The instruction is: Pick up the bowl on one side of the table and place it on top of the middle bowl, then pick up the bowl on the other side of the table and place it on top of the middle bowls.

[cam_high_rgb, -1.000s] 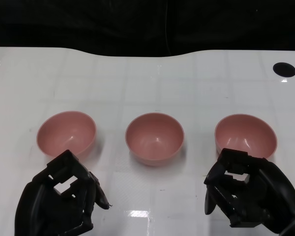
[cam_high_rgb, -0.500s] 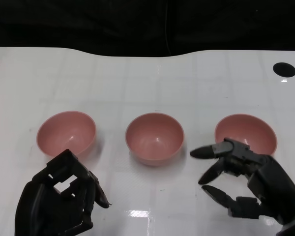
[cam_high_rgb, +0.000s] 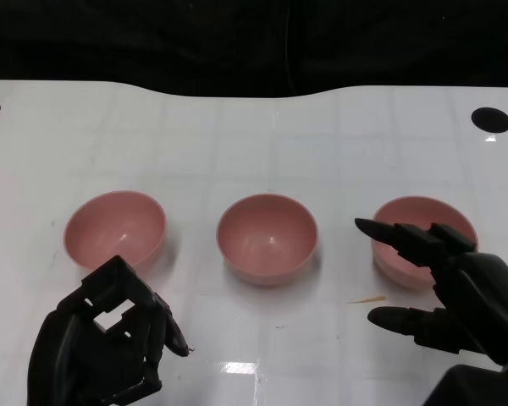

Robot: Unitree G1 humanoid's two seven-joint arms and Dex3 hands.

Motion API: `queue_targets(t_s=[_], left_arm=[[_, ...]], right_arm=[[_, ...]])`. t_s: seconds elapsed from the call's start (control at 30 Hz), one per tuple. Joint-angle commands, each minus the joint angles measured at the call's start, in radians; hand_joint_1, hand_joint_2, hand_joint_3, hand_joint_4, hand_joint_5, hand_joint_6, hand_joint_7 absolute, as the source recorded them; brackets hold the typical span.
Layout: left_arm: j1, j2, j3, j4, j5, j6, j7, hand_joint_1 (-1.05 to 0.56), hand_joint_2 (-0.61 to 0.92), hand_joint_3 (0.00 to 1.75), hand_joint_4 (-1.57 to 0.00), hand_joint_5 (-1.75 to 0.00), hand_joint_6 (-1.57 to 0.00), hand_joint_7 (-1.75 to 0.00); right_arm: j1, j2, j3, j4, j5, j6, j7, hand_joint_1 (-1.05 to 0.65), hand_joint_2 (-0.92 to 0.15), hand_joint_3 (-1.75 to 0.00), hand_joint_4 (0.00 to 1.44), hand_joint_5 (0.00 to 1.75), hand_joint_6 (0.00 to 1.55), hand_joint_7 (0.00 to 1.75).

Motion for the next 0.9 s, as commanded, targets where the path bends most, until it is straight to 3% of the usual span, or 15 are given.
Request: queue_targets(t_s=[0.03,0.47,0.5,0.53,0.6,0.9], left_arm=[[-0.008,0.007,0.003,0.011,0.002,-0.018,-0.011,-0.35,0.45,1.24,-0.77,-1.74,-0.72,-1.5],[-0.009,0.008,0.003,0.014,0.002,-0.021,-0.011,-0.36,0.46,1.22,-0.77,-1.74,-0.72,-1.5],[-0.008,0.009,0.004,0.009,0.003,-0.016,-0.005,-0.36,0.46,1.22,-0.77,-1.74,-0.72,-1.5],[-0.008,0.01,0.005,0.005,0.004,-0.012,-0.001,-0.36,0.46,1.22,-0.77,-1.74,-0.72,-1.5],[-0.008,0.011,0.006,0.003,0.0,-0.006,0.001,-0.36,0.46,1.21,-0.77,-1.73,-0.73,-1.5],[-0.008,0.013,0.006,-0.001,0.0,-0.001,0.003,-0.36,0.47,1.19,-0.78,-1.71,-0.74,-1.48]], right_arm=[[-0.02,-0.022,0.017,-0.046,-0.084,0.082,-0.016,-0.57,-0.9,-0.01,0.0,0.7,0.22,0.13],[-0.02,-0.045,0.051,-0.065,-0.086,0.136,-0.033,-0.57,-0.9,0.0,0.0,0.69,0.23,0.1],[-0.085,-0.063,0.092,0.006,-0.196,0.205,-0.004,-0.57,-0.9,0.0,0.0,0.69,0.23,0.1],[-0.134,-0.077,0.125,0.06,-0.28,0.259,0.016,-0.58,-0.88,0.0,0.1,0.6,0.29,0.07],[-0.201,-0.09,0.175,0.148,-0.382,0.333,0.024,-0.58,-0.88,0.0,0.19,0.5,0.33,0.05],[-0.268,-0.102,0.247,0.281,-0.412,0.434,-0.037,-0.59,-0.92,-0.02,0.25,0.43,0.35,0.02]])
